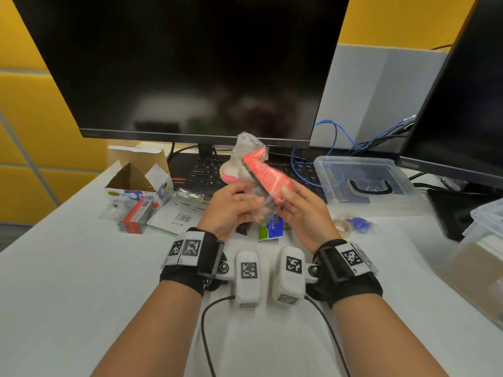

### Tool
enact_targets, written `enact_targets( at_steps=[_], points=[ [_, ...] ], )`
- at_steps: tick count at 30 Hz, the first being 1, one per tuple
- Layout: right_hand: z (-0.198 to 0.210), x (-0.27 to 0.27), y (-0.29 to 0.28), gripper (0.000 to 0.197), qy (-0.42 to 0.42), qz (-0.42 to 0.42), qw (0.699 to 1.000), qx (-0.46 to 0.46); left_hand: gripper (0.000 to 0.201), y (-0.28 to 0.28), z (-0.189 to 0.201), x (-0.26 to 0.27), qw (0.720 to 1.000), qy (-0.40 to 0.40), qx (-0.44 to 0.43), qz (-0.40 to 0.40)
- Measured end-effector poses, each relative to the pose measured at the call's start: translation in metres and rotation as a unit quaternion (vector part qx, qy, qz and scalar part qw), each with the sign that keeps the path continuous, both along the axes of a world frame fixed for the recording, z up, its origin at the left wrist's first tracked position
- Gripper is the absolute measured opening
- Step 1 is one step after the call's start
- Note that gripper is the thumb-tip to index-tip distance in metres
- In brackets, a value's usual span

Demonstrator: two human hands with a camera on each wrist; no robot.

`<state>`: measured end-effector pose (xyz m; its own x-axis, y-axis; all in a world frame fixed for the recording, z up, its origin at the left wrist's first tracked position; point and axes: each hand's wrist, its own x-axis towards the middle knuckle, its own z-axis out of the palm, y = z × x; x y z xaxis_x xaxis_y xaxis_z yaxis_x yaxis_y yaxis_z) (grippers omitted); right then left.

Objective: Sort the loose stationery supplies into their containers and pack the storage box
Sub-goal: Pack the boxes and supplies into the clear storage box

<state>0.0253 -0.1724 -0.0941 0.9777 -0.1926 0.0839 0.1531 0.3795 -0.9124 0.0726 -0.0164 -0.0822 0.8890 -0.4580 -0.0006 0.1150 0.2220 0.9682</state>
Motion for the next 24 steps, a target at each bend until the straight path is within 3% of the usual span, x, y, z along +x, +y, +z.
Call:
enact_targets(
  at_steps=[2,4,6,8,10,12,16,20,24],
  points=[
    [-0.001,-0.001,0.001,0.041,-0.022,0.005,1.0,0.0,0.058,-0.002,0.0,-0.002,0.999,-0.013,0.029,-0.01],
    [-0.001,-0.002,0.002,0.062,-0.039,-0.013,0.999,0.009,0.085,0.0,0.0,-0.004,0.999,-0.021,0.041,-0.004],
    [0.002,-0.003,0.001,0.073,-0.05,-0.034,0.998,0.002,0.093,0.002,-0.002,-0.002,0.999,-0.029,-0.004,0.038],
    [0.002,-0.004,-0.003,0.061,-0.06,-0.046,0.996,-0.036,0.097,0.004,0.005,-0.004,0.992,-0.034,-0.074,0.093],
    [0.003,-0.006,-0.004,0.047,-0.068,-0.048,0.993,-0.08,0.095,0.006,0.011,-0.004,0.98,-0.056,-0.112,0.156],
    [0.003,-0.008,-0.002,0.045,-0.076,-0.041,0.99,-0.114,0.09,0.005,0.014,-0.004,0.972,-0.091,-0.11,0.188],
    [0.007,-0.011,0.008,0.043,-0.096,-0.029,0.985,-0.138,0.086,0.0,0.011,-0.004,0.983,-0.122,-0.037,0.131],
    [0.009,-0.011,0.012,0.039,-0.105,-0.062,0.986,-0.115,0.073,-0.001,0.004,-0.001,0.983,-0.117,-0.04,0.136],
    [0.009,-0.01,0.013,0.035,-0.103,-0.095,0.986,-0.093,0.042,-0.005,0.002,-0.006,0.987,-0.118,-0.028,0.11]
  ],
)
